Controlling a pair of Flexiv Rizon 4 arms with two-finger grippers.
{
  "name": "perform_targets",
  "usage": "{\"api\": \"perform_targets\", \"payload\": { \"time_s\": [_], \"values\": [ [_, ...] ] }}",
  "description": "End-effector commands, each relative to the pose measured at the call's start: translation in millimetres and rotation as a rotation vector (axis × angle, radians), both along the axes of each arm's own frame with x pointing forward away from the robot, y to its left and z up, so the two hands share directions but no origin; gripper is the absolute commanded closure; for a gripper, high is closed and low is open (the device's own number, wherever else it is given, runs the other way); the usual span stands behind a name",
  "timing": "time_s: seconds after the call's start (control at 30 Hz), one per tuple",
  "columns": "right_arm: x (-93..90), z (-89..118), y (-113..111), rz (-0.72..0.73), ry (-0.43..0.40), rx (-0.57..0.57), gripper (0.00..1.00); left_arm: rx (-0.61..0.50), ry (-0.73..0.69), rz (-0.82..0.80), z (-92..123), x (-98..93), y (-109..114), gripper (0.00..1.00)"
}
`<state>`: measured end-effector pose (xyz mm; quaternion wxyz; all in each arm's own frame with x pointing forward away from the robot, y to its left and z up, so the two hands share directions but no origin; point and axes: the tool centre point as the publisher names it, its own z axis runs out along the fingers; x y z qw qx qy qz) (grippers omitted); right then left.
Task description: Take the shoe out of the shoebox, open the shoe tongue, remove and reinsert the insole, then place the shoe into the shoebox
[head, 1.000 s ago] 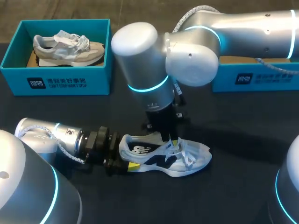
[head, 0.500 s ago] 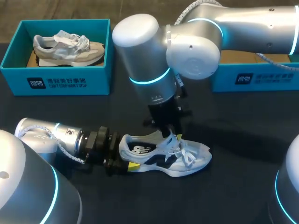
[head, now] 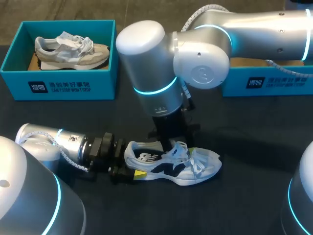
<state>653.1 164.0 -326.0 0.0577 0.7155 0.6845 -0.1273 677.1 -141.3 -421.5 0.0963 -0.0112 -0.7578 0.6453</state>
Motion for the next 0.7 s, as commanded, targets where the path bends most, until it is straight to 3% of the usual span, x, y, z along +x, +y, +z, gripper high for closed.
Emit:
{"api": "perform_targets", "payload": {
  "time_s": [0.03,0.37,0.5,0.53,0.63,0.7],
  "values": [
    [-1.5,-4.4,13.7,-0.008,0.004,-0.024,0.49,0.002,0.001,0.001,-0.7,0.0,0.8,1.0],
    [-12.3,-5.4,21.7,-0.039,0.019,-0.038,0.51,0.002,0.001,0.001,-0.7,0.0,0.8,1.0],
    [-16.1,-4.9,23.0,-0.047,0.028,-0.042,0.58,0.002,0.001,0.001,-0.7,0.0,0.8,1.0],
    [-16.8,-4.8,22.9,-0.048,0.029,-0.042,0.63,0.002,0.001,0.001,-0.7,0.0,0.8,1.0],
    [-18.9,-4.3,20.8,-0.052,0.036,-0.045,1.0,0.002,0.001,0.001,-0.7,0.0,0.8,1.0],
    [-19.6,-3.7,18.7,-0.053,0.04,-0.044,1.0,0.002,0.001,0.001,-0.7,0.0,0.8,1.0]
  ]
}}
